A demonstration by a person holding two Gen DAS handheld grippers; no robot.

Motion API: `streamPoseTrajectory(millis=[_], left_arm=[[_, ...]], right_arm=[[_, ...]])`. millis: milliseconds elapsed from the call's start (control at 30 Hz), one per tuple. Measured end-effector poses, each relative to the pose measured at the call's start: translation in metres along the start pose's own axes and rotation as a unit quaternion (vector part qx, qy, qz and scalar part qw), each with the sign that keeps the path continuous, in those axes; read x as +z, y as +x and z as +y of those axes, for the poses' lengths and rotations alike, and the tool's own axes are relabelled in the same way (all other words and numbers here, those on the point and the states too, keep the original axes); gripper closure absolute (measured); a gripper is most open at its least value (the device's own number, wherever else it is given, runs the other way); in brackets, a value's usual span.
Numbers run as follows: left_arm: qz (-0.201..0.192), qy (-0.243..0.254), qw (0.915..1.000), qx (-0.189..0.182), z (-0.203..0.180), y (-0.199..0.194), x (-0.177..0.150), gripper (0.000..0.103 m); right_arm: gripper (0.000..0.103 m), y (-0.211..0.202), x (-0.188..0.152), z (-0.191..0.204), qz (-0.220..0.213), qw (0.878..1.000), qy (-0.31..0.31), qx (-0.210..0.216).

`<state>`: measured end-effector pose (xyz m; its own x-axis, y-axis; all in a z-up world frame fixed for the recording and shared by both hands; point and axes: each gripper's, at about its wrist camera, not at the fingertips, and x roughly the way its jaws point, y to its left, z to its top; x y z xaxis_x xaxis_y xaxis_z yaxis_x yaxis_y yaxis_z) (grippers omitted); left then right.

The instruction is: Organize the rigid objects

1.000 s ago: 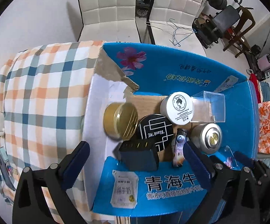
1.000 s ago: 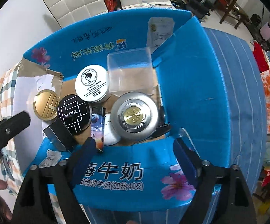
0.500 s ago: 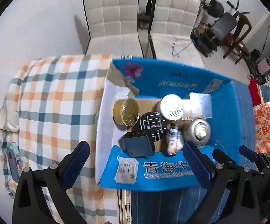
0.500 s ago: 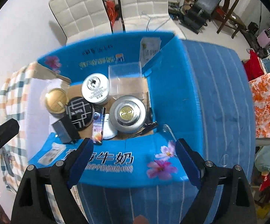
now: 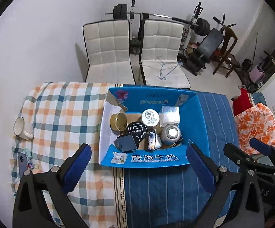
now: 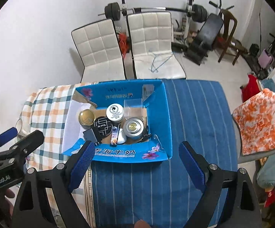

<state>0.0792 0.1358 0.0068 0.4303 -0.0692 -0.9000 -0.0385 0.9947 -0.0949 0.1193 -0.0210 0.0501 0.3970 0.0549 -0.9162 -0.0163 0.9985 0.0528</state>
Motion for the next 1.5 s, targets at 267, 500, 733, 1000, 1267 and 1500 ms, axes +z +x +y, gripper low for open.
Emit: streamPoseTrajectory(millis=[267,500,733,1000,1267,1500], left_arm=[[-0.022,0.005,0.9997,0.012,-0.006,-0.031,-0.009,0.000],[-0.025,0.000,0.9995,0.018,-0.004,-0.038,-0.016,0.000],[-0.015,-0.003,0.9996,0.022,-0.004,-0.027,-0.019,0.000],[-0.005,0.001,0.9996,0.026,-0.006,-0.019,-0.020,0.000],[-0.004,0.000,0.9997,0.024,-0.006,-0.016,-0.020,0.000],[0.003,-0.001,0.9998,0.021,-0.006,-0.009,-0.024,0.000]], right_arm=[[0.011,-0.038,-0.016,-0.001,-0.003,1.000,-0.009,0.001],[0.011,-0.050,-0.022,-0.007,-0.012,1.000,-0.005,-0.012],[0.011,-0.046,-0.020,-0.015,-0.016,0.999,0.002,-0.031],[0.011,-0.035,-0.018,-0.021,-0.011,0.999,0.009,-0.040],[0.011,-0.036,-0.017,-0.023,-0.016,0.999,0.011,-0.047],[0.011,-0.037,-0.017,-0.023,-0.018,0.999,0.011,-0.050]])
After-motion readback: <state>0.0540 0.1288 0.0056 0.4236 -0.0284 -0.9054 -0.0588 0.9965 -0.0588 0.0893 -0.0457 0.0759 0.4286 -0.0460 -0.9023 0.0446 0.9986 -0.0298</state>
